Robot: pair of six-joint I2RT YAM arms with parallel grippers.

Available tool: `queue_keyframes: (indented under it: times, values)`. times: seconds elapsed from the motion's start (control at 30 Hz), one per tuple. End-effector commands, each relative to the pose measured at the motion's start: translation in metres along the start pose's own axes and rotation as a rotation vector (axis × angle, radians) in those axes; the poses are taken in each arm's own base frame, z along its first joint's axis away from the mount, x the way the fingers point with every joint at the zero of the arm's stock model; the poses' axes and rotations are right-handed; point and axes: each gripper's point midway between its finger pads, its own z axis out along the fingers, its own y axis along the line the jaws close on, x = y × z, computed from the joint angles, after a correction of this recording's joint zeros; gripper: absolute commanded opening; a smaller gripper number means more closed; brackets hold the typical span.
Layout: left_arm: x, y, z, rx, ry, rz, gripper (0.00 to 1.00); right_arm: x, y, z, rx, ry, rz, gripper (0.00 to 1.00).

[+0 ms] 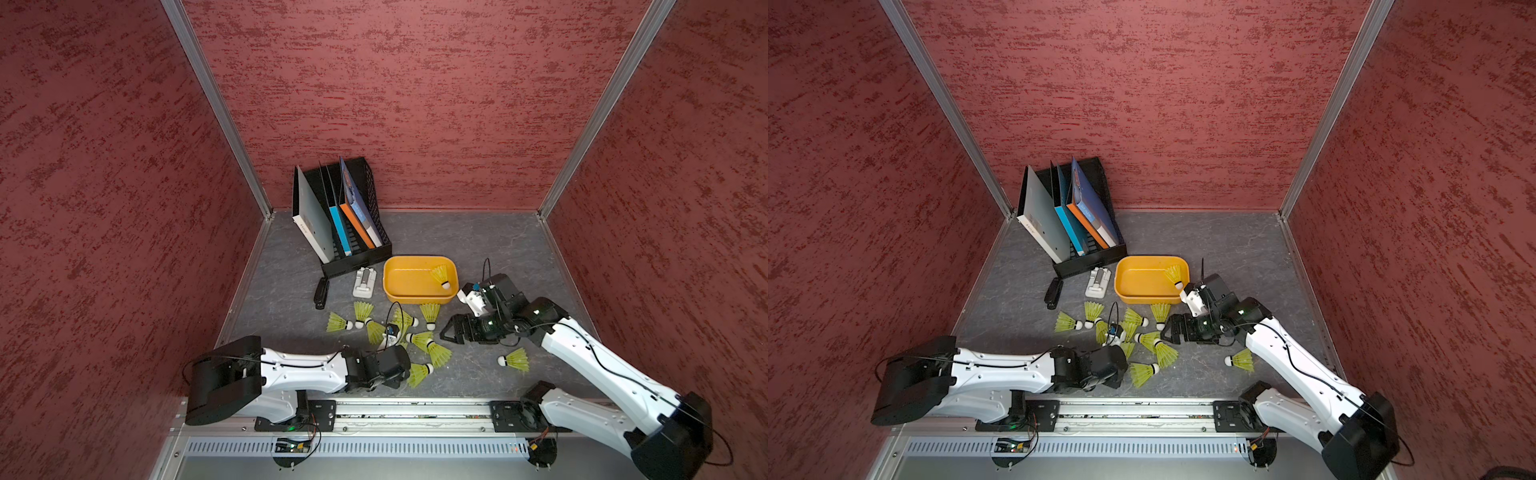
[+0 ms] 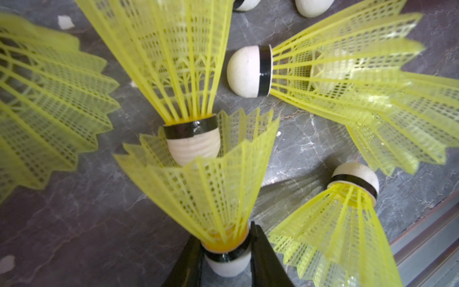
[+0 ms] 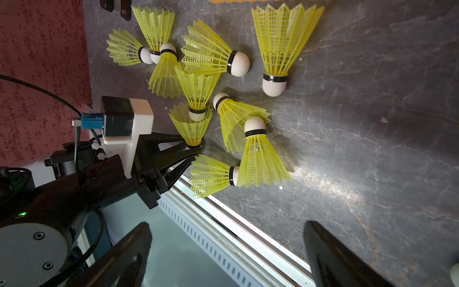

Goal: Put the shuttlecocks into the storage box
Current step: Pick up the shuttlecock at the center of the board.

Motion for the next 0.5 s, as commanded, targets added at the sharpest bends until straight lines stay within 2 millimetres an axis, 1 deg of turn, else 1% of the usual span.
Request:
queue_keyframes:
  times: [0.0, 0.1, 0.23, 0.4, 0.47]
  values:
    - [-0.004, -0.002, -0.005, 0.002, -0.002, 0.011, 0.2, -0.011, 0.006, -0.004, -0.007, -0.041, -0.034, 0.98]
    - [-0.004, -0.002, -0.012, 0.008, -0.006, 0.013, 0.19, -0.012, 0.008, -0.004, -0.017, -0.047, -0.042, 0.98]
    - [-0.008, -0.008, -0.026, 0.028, -0.017, 0.019, 0.19, -0.015, 0.013, -0.007, -0.038, -0.069, -0.057, 0.98]
    - [-0.02, -0.014, -0.046, 0.05, -0.038, 0.017, 0.19, -0.023, 0.025, -0.012, -0.085, -0.113, -0.08, 0.99]
    - [-0.028, -0.017, -0.055, 0.064, -0.045, 0.007, 0.2, -0.028, 0.03, -0.014, -0.106, -0.134, -0.09, 0.98]
